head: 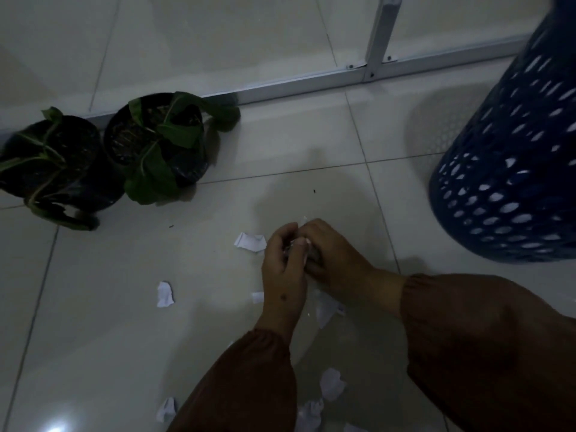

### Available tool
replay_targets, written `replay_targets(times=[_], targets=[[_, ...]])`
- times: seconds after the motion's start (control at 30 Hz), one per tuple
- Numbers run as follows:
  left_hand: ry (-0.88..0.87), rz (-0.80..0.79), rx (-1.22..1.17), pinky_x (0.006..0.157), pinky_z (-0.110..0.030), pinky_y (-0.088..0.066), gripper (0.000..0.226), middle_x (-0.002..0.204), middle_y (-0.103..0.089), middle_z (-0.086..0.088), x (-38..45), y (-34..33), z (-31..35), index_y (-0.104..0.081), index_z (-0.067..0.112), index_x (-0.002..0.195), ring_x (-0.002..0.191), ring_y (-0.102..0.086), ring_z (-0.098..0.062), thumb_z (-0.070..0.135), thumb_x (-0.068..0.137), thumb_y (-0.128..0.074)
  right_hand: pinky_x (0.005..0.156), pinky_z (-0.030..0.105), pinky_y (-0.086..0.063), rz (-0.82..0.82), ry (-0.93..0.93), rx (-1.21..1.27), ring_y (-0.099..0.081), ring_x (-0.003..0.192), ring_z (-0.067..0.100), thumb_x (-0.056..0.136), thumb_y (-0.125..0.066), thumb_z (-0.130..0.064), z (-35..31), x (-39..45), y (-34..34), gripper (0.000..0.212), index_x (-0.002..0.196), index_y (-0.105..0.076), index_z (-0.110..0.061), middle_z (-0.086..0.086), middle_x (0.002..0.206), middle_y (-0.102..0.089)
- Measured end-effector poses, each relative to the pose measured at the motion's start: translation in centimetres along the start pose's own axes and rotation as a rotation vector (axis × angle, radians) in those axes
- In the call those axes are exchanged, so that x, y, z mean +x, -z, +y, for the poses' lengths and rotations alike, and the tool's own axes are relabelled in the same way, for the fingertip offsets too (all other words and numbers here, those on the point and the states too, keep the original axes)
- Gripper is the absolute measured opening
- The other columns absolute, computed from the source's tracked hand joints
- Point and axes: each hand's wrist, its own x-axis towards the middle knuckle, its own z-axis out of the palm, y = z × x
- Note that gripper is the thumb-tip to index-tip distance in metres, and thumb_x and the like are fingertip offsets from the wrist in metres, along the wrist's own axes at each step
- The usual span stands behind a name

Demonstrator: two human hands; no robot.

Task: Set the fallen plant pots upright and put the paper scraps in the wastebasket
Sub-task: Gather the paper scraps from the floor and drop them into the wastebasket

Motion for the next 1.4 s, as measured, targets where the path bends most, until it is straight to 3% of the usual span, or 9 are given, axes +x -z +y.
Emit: replay_targets(times=[0.1,0.27,0.43,0.5,0.67,0.87,1.07,1.27,1.4], targets=[[-0.054,-0.003,-0.047,0.081,-0.009,-0.046,0.024,0.109,-0.061,-0.008,0.2,-1.1,2.7,-0.055,0.008,0.113,0.099,-0.056,-0.010,0.008,0.091,-0.046,0.065,0.024,-0.031,0.067,0.012,-0.034,-0.053,0.085,0.034,0.076,-0.063,0.004,-0.9,0.7,3.1,0.016,0.090,-0.057,0.006,0.026,0.089,-0.057],[-0.162,-0.055,-0.147,0.097,-0.042,-0.046,0.029,0.117,-0.059,-0.022,0.1,-3.4,9.2,-0.055,0.001,0.115,0.111,-0.056,-0.031,0.012,0.090,-0.046,0.064,0.030,-0.033,0.167,-0.003,-0.072,-0.052,0.084,0.029,0.076,-0.062,-0.003,-3.9,1.4,10.0,0.017,0.091,-0.055,0.002,0.021,0.091,-0.055],[-0.288,-0.165,-0.276,0.089,-0.037,-0.051,0.035,0.107,-0.064,-0.018,-1.0,-6.6,16.8,-0.058,0.003,0.110,0.101,-0.062,-0.027,0.022,0.083,-0.047,0.061,0.015,-0.034,0.291,-0.007,-0.139,-0.049,0.082,0.015,0.080,-0.062,-0.014,-8.7,1.0,18.1,0.015,0.087,-0.050,-0.017,0.002,0.091,-0.049],[-0.344,-0.222,-0.317,0.086,-0.032,-0.052,0.029,0.104,-0.064,-0.014,-1.6,-8.1,19.5,-0.059,0.002,0.109,0.096,-0.063,-0.022,0.017,0.087,-0.046,0.059,0.020,-0.037,0.355,-0.018,-0.170,-0.050,0.079,0.017,0.081,-0.060,-0.016,-10.4,0.2,21.2,0.011,0.086,-0.051,-0.011,0.005,0.089,-0.052],[-0.415,-0.414,-0.260,0.104,-0.051,-0.041,0.052,0.125,-0.057,-0.023,-3.7,-12.9,24.7,-0.050,0.000,0.122,0.117,-0.055,-0.031,0.031,0.081,-0.049,0.049,0.011,-0.036,0.583,-0.059,-0.150,-0.052,0.063,0.007,0.087,-0.055,-0.024,-12.2,-3.0,27.9,0.012,0.081,-0.056,-0.013,-0.001,0.074,-0.058],[-0.561,-0.688,0.016,0.107,-0.045,-0.040,0.040,0.125,-0.059,-0.005,-5.3,-16.6,25.4,-0.053,0.011,0.118,0.117,-0.054,-0.017,0.032,0.085,-0.046,0.061,0.015,-0.043,0.678,-0.259,-0.208,-0.058,0.078,0.010,0.083,-0.059,-0.027,-8.8,-7.2,31.9,0.025,0.101,-0.058,-0.010,0.002,0.093,-0.062],[-0.513,-0.578,0.094,0.110,-0.043,-0.036,0.047,0.140,-0.046,-0.006,-4.2,-16.9,22.0,-0.038,0.013,0.134,0.128,-0.043,-0.018,0.029,0.091,-0.047,0.105,0.042,-0.038,0.536,-0.465,-0.326,-0.041,0.125,0.024,0.078,-0.066,-0.038,-5.8,-9.3,32.1,0.060,0.129,-0.042,-0.020,0.008,0.137,-0.044],[-0.579,-0.517,0.061,0.105,-0.041,-0.042,0.039,0.128,-0.052,-0.004,-4.2,-16.0,20.1,-0.045,0.016,0.126,0.118,-0.049,-0.013,0.024,0.088,-0.049,0.090,0.026,-0.038,0.741,-0.325,-0.313,-0.046,0.114,0.016,0.084,-0.059,-0.021,-7.0,-9.5,30.9,0.034,0.117,-0.053,-0.016,0.005,0.126,-0.050],[-0.613,-0.425,0.143,0.096,-0.015,-0.037,0.036,0.118,-0.048,0.016,-4.0,-12.8,17.8,-0.048,0.025,0.119,0.108,-0.040,0.019,0.026,0.083,-0.050,0.084,0.025,-0.042,0.721,-0.143,-0.295,-0.049,0.101,0.012,0.083,-0.058,-0.013,-8.6,-9.9,27.1,0.025,0.108,-0.057,-0.009,0.004,0.111,-0.055]])
